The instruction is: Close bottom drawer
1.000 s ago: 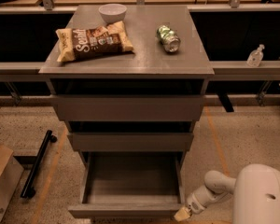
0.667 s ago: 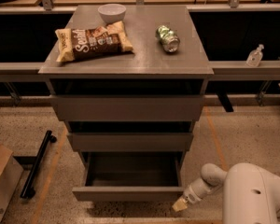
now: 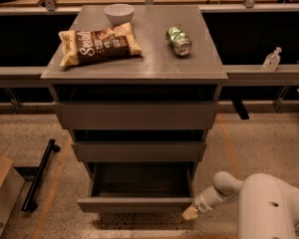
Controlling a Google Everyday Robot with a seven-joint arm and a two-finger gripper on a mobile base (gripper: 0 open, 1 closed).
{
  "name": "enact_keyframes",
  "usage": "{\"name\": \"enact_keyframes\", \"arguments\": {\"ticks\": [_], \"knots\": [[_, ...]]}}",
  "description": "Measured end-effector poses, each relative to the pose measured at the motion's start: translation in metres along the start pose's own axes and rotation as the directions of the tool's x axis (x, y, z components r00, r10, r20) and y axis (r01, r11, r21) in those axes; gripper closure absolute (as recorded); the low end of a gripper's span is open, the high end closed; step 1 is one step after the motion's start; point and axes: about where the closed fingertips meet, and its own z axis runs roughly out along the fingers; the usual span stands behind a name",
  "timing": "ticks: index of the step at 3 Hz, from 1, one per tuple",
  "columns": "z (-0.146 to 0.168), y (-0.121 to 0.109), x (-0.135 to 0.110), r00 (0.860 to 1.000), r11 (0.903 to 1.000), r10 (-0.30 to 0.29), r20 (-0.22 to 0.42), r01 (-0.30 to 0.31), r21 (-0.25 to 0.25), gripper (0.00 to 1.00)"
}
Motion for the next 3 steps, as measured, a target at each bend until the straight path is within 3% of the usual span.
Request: {"name": "enact_keyframes", "arguments": {"ticks": [1,3], "knots": [[-0.011,-0.025,-0.051,0.994,0.9939,-0.102,0.025,0.101,0.045,1.00],[-0.005,-0.035,-0.061,0.991,0.9921,-0.122,0.061,0.120,0.036,1.00]]}}
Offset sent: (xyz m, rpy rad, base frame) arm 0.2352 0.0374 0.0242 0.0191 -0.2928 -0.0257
